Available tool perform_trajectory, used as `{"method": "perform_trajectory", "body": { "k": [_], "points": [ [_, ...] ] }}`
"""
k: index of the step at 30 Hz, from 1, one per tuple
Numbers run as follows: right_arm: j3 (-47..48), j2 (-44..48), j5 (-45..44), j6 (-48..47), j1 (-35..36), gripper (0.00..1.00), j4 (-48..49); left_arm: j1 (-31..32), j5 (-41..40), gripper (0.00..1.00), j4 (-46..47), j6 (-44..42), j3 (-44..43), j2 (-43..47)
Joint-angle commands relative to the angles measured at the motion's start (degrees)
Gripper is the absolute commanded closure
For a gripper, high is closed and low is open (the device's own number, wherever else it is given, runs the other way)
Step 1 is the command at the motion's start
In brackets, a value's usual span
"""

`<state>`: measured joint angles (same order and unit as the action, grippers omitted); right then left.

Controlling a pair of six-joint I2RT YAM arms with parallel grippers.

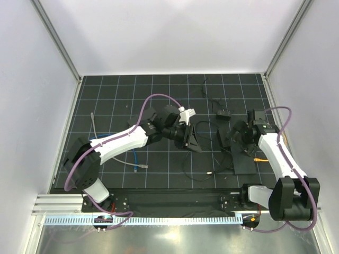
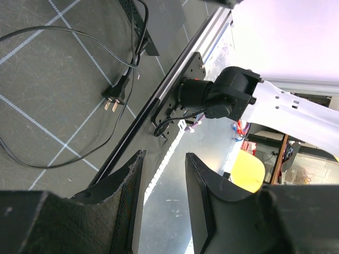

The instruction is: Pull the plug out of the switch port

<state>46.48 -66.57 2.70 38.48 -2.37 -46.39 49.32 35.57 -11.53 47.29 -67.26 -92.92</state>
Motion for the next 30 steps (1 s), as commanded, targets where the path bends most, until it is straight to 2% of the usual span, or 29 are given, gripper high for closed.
{"method": "perform_trajectory", "body": {
  "k": [1,3,8,10,13,15,17,18,20,21,23,24,26,30],
  "points": [
    [2.47,-2.32,4.95,-5.43,5.96,0.02,2.97,-0.45,0.02,0.61,-0.95,-1.67,-2.61,2.04],
    [3.26,-4.35,3.55,-6.22,9.74,0.01,2.54,-0.54,-0.06,0.61,-1.13,-1.85,-2.52,2.48],
    [4.32,-10.50,-1.72,-8.15,13.00,0.01,2.97,-0.72,-0.06,0.61,-1.65,-2.20,-2.17,3.01],
    [4.67,-11.74,-4.78,-8.24,14.41,0.03,3.32,-0.89,0.02,0.61,-1.83,-2.37,-1.91,3.01],
    [4.41,-14.02,-4.20,-8.16,15.64,0.10,5.25,-1.07,0.11,0.61,-1.92,-2.64,-1.47,3.01],
    [4.58,-16.39,-3.76,-7.72,16.78,0.19,6.57,-1.24,0.11,0.61,-1.83,-2.55,-1.38,2.84],
    [5.11,-18.06,-3.49,-6.93,17.75,0.24,7.63,-1.24,0.37,0.61,-1.83,-2.55,-1.38,2.75],
    [5.29,-18.42,-3.49,-6.32,18.19,0.30,8.85,-1.33,0.38,0.61,-1.83,-2.64,-1.38,2.75],
    [5.99,-19.12,-0.34,-5.35,19.59,0.38,10.26,-1.51,0.38,0.61,-1.92,-2.73,-1.12,2.84],
    [6.51,-20.09,0.37,-4.13,19.95,0.48,11.66,-1.59,0.38,0.61,-1.83,-2.73,-1.03,2.92],
    [7.39,-21.14,1.43,-2.89,21.35,0.57,12.90,-1.86,0.38,0.61,-1.92,-2.73,-0.68,3.10],
    [8.53,-22.54,2.39,-1.93,21.96,0.68,13.69,-1.95,0.29,0.61,-1.83,-2.73,-0.41,3.19],
    [9.94,-23.78,3.45,-0.95,24.24,0.78,14.48,-2.12,0.20,0.61,-1.92,-2.73,-0.15,3.63],
    [12.93,-25.98,3.80,1.24,28.21,0.79,15.10,-2.39,-0.15,0.61,-2.18,-2.90,0.20,4.15]
  ]
}}
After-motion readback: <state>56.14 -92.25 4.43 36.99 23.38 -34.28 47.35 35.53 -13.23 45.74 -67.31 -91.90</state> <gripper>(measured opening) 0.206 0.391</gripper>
